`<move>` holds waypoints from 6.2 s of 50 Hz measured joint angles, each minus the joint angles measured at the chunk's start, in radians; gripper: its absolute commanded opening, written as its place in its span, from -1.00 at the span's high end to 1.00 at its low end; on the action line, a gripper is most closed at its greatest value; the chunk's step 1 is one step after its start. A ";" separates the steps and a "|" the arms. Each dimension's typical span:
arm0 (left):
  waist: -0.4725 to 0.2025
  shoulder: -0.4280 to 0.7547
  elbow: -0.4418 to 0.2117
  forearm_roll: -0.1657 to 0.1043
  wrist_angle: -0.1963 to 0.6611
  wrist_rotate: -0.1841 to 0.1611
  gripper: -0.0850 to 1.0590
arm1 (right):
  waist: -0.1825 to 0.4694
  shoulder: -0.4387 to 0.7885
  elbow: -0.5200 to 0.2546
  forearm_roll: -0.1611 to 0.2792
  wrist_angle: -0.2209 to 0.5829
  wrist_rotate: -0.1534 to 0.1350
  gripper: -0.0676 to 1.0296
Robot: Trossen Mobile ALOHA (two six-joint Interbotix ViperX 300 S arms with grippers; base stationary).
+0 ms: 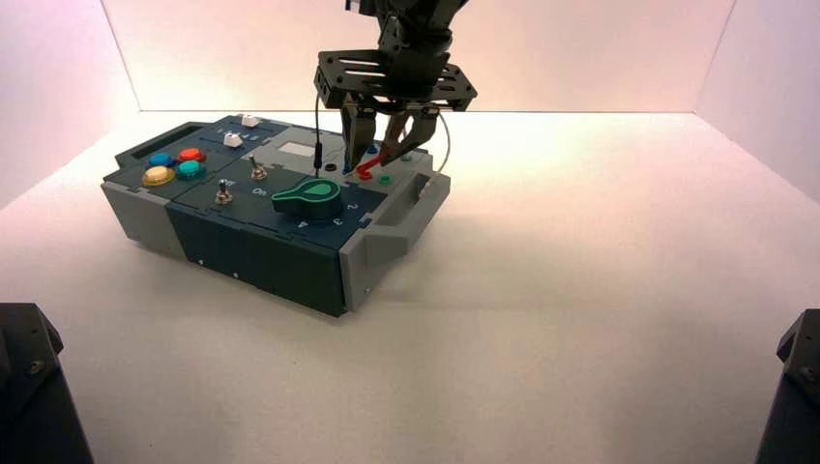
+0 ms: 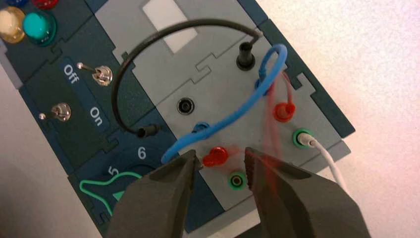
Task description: Insert the red wire.
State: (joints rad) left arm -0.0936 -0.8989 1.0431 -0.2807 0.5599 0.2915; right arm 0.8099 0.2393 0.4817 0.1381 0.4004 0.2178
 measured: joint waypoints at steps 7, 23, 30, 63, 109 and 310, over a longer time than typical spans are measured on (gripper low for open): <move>0.000 0.000 0.000 0.000 0.000 0.002 0.55 | 0.000 0.011 -0.002 0.002 -0.012 0.000 0.05; 0.000 0.005 0.000 0.000 0.000 0.002 0.55 | -0.002 0.028 -0.012 0.000 -0.011 -0.003 0.05; 0.000 0.012 0.000 0.002 -0.002 0.002 0.55 | 0.000 0.018 -0.014 0.002 0.018 -0.005 -0.01; 0.000 0.025 0.000 0.002 -0.008 0.002 0.55 | 0.006 -0.014 -0.014 0.009 0.092 -0.017 -0.04; 0.000 0.020 0.000 0.002 -0.008 0.002 0.55 | 0.015 -0.003 -0.014 0.017 0.121 -0.021 0.36; 0.000 0.115 0.020 0.002 -0.140 0.009 0.55 | 0.083 0.075 -0.308 -0.337 0.630 -0.107 0.92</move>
State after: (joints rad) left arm -0.0936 -0.7839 1.0630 -0.2792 0.4203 0.3007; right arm 0.8928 0.3145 0.1733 -0.1994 1.0308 0.1104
